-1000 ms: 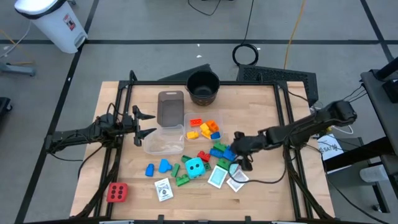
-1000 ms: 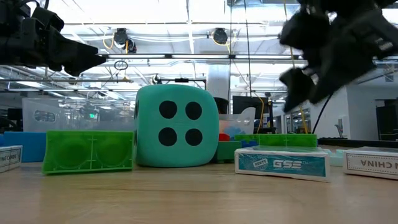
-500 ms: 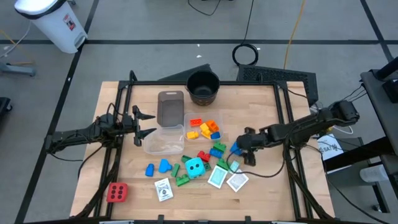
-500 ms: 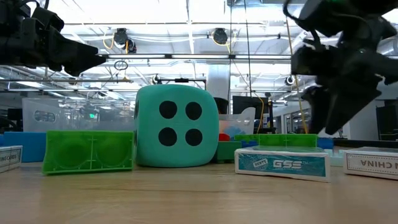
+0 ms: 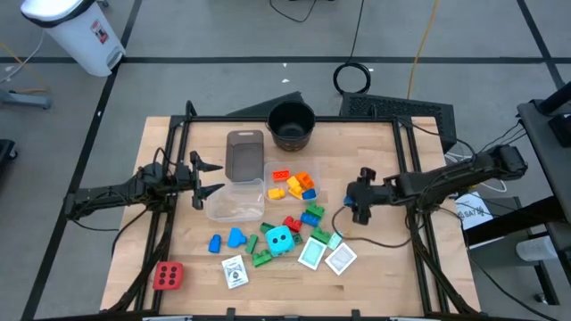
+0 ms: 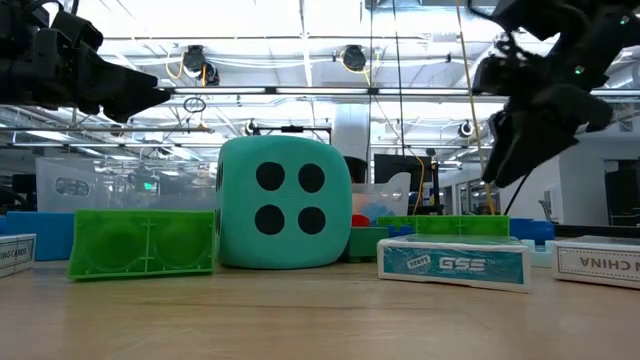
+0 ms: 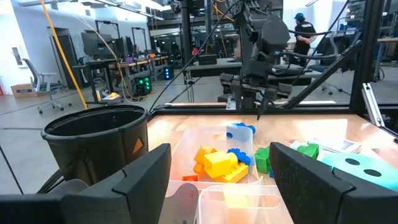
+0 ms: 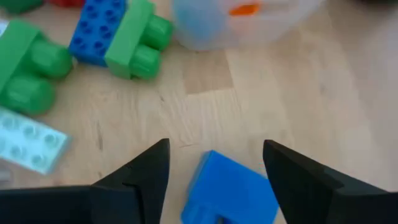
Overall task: Pick & Place Toys
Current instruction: Put the blue game piece into the right transparent bin
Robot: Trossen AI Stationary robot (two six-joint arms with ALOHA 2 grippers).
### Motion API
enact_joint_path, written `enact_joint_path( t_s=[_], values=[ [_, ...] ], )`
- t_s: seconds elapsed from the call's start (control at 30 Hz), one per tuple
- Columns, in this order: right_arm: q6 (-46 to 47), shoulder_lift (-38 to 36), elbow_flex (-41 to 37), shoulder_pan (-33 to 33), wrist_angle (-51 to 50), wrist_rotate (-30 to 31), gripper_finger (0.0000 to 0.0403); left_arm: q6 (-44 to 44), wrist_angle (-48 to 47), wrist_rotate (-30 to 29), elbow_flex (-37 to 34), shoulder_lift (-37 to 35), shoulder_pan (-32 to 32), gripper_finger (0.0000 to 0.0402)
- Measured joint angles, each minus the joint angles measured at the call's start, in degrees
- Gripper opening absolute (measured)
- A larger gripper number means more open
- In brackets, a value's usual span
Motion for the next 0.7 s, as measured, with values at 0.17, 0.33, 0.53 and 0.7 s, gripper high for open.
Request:
enact_joint_path(
  t_s=[0.17,0.33,0.53,0.7],
  values=[
    [6.1,0.0,0.0,-2.0,-2.3,0.1,0.0289,0.0,0.0,0.0,0.0,0.0,0.0,0.0274],
    [6.5,1.1,0.0,-2.9,-4.5,-0.3,0.0335,0.0,0.0,0.0,0.0,0.0,0.0,0.0273],
    [9.3,4.3,0.0,-4.3,-5.1,-1.5,0.0354,0.0,0.0,0.0,0.0,0.0,0.0,0.0274],
    [10.2,7.9,0.0,-5.4,-4.9,-1.6,0.0350,0.0,0.0,0.0,0.0,0.0,0.0,0.0273]
  ],
)
